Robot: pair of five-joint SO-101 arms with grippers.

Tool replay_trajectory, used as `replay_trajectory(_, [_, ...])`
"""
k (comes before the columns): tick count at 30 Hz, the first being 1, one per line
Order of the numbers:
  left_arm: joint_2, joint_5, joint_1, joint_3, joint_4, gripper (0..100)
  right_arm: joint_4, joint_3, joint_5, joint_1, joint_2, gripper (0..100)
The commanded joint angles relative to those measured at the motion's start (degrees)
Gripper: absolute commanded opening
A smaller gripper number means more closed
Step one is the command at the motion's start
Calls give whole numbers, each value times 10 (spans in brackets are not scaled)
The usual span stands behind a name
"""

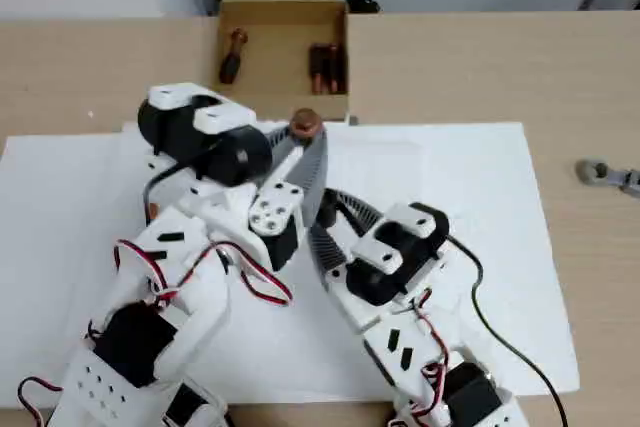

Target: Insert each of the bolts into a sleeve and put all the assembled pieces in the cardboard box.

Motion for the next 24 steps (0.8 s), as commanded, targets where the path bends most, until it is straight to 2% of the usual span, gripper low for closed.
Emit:
replay_trajectory(1, [5,6,7,-30,2,6,-14,-4,7,-2,-7,4])
replay_trajectory(11, [10,9,11,-30,8,6,-14,-4,7,-1,-7,4])
replay_trajectory(16, [11,17,47,-33,20,6,-13,-3,7,-1,-7,4])
replay_trajectory(24, [11,1,31,-29,46,6,-9,-3,7,-1,-7,4])
